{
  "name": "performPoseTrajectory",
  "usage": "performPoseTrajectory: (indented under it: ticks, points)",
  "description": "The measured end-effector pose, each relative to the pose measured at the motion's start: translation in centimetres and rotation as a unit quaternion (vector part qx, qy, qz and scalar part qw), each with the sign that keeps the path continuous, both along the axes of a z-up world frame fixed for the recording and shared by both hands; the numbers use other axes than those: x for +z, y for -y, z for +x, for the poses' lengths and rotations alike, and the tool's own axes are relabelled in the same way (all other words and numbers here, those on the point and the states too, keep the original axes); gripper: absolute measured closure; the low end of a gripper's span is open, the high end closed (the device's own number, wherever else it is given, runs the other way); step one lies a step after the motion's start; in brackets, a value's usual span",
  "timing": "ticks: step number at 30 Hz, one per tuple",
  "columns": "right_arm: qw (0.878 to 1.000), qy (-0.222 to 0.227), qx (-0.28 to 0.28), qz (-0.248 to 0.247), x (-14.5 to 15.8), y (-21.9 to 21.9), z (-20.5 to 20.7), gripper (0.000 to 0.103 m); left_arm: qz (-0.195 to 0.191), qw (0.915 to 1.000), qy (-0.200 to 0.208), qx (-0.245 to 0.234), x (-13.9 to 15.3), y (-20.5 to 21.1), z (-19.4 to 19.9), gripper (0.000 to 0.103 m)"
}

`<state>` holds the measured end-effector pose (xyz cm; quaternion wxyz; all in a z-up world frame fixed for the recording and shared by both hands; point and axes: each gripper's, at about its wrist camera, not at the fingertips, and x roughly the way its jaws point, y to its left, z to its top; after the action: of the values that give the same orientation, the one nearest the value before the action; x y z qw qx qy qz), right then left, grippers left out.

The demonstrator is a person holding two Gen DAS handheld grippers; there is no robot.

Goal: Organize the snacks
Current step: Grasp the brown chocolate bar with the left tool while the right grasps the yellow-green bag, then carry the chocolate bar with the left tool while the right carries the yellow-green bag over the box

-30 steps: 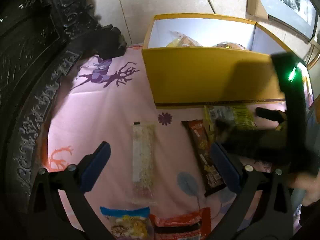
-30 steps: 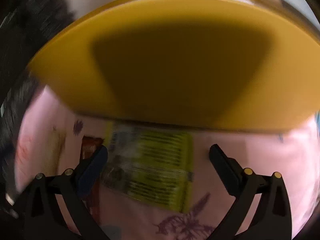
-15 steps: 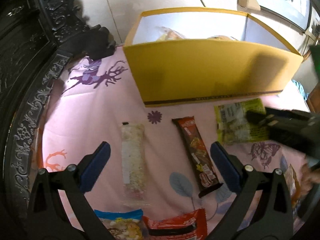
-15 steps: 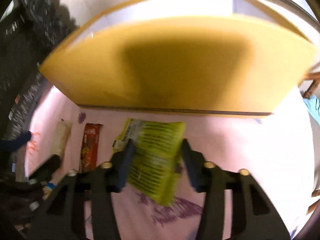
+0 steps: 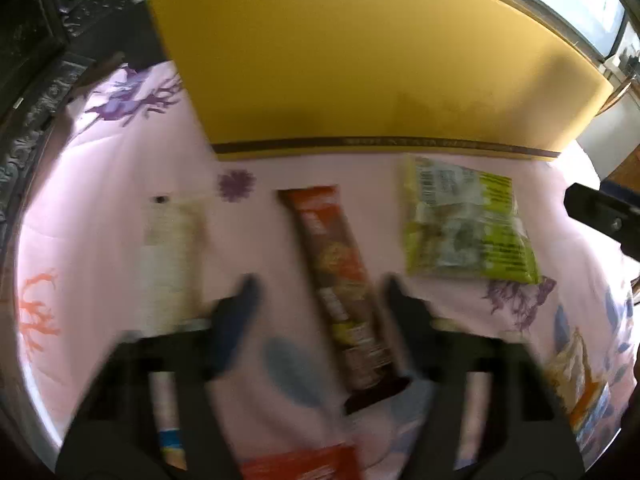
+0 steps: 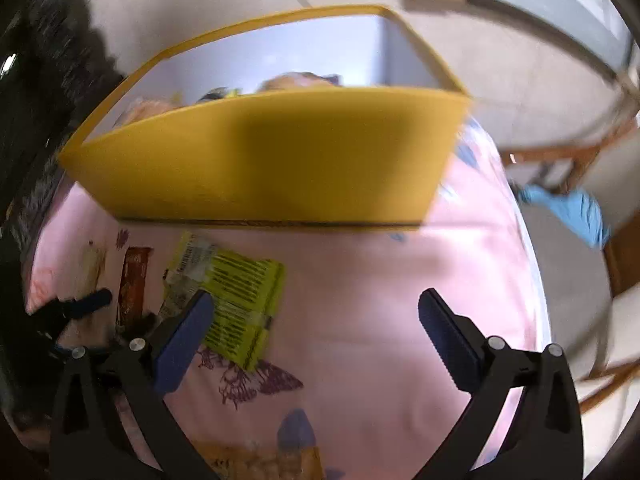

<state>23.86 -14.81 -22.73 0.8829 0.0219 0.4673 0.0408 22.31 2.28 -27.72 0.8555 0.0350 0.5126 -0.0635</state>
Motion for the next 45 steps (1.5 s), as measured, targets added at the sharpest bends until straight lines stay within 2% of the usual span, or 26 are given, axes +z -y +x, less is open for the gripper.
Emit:
performPoseTrajectory:
  ticks: [1, 4, 7, 8, 9, 10, 11, 12, 13, 14, 16, 19, 20, 22, 25, 29, 31, 33, 37, 40, 42, 45]
  points:
    - [1.0, 0.003, 0.019, -0.007, -0.1, -0.2, 0.4, 0.001, -0.004, 1.0, -0.005, 0.003, 0.0, -0.9, -0.2, 0.078]
    - [0.991, 0.014, 0.131, -0.012, -1.0, -3.1, 0.9, 0.001, -0.021, 0.9997, -0.012, 0.011, -0.2, -3.0, -0.7, 0.079]
    - [0.962, 0.018, 0.266, -0.062, -2.7, -5.7, 0.7, 0.001, -0.021, 0.9996, -0.012, 0.012, -0.1, -4.6, -1.9, 0.079]
    - [0.944, 0.019, 0.314, -0.103, -3.7, -6.8, 0.7, 0.001, -0.018, 0.9996, -0.012, 0.016, -0.1, -5.0, -2.4, 0.079]
    - [0.934, 0.013, 0.336, -0.121, -4.4, -7.0, 0.7, 0.001, -0.021, 0.9995, -0.014, 0.018, 0.0, -5.6, -2.6, 0.079]
    - [0.926, 0.027, 0.358, -0.117, -4.6, -7.1, 0.7, 0.001, -0.026, 0.9993, -0.016, 0.02, 0.0, -6.1, -2.9, 0.079]
    - [0.925, 0.029, 0.363, -0.105, -4.5, -7.1, 0.9, 0.005, -0.03, 0.9991, -0.018, 0.025, -0.2, -6.5, -3.3, 0.079]
    - [0.93, -0.001, 0.355, -0.097, -4.8, -7.1, 1.4, 0.015, -0.037, 0.9987, -0.019, 0.029, -0.2, -6.9, -3.6, 0.079]
    - [0.936, -0.026, 0.342, -0.074, -4.7, -7.0, 1.9, 0.034, -0.051, 0.9978, -0.019, 0.036, -0.2, -7.4, -4.0, 0.079]
    - [0.945, -0.039, 0.315, -0.076, -4.0, -6.9, 1.9, 0.036, -0.06, 0.9971, -0.019, 0.042, -0.1, -8.0, -4.2, 0.079]
    - [0.952, -0.054, 0.286, -0.095, -3.3, -7.1, 1.4, 0.038, -0.07, 0.996, -0.015, 0.053, 0.2, -8.7, -4.6, 0.079]
    - [0.962, -0.063, 0.255, -0.069, -2.5, -6.3, 0.0, 0.039, -0.066, 0.9963, -0.003, 0.056, 1.7, -9.7, -4.6, 0.079]
    - [0.969, -0.06, 0.231, -0.056, -1.9, -5.7, -0.7, 0.039, -0.066, 0.9963, 0.003, 0.055, 2.5, -10.0, -4.7, 0.079]
    - [0.976, -0.061, 0.208, -0.019, -1.0, -4.6, -1.4, 0.039, -0.06, 0.9966, 0.011, 0.054, 3.8, -10.4, -5.0, 0.079]
    - [0.985, -0.024, 0.168, -0.01, 2.4, -2.6, -3.6, 0.039, -0.046, 0.9954, 0.044, 0.072, 6.3, -11.1, -6.9, 0.079]
    - [0.992, 0.006, 0.125, 0.017, 6.2, 0.0, -5.7, 0.039, -0.053, 0.9938, 0.054, 0.081, 8.5, -12.2, -9.1, 0.079]
    - [0.993, 0.018, 0.108, 0.036, 7.6, 2.3, -6.7, 0.039, -0.036, 0.9937, 0.068, 0.081, 9.8, -12.4, -9.8, 0.079]
    - [0.994, 0.042, 0.094, 0.041, 9.4, 3.1, -7.3, 0.039, -0.037, 0.9925, 0.079, 0.086, 11.0, -12.7, -9.9, 0.079]
    - [0.992, 0.09, 0.083, 0.041, 12.4, 4.0, -7.0, 0.039, -0.043, 0.989, 0.121, 0.073, 14.1, -11.6, -8.2, 0.079]
    - [0.987, 0.136, 0.063, 0.059, 15.0, 5.4, -5.0, 0.039, -0.037, 0.9846, 0.169, 0.026, 17.3, -8.7, -5.9, 0.079]
    - [0.982, 0.165, 0.057, 0.07, 17.2, 6.0, -3.2, 0.039, -0.042, 0.9779, 0.205, -0.01, 19.4, -6.4, -3.4, 0.079]
    - [0.978, 0.19, 0.052, 0.062, 20.1, 6.5, 0.4, 0.039, -0.061, 0.9754, 0.211, -0.014, 21.6, -4.7, 1.0, 0.079]
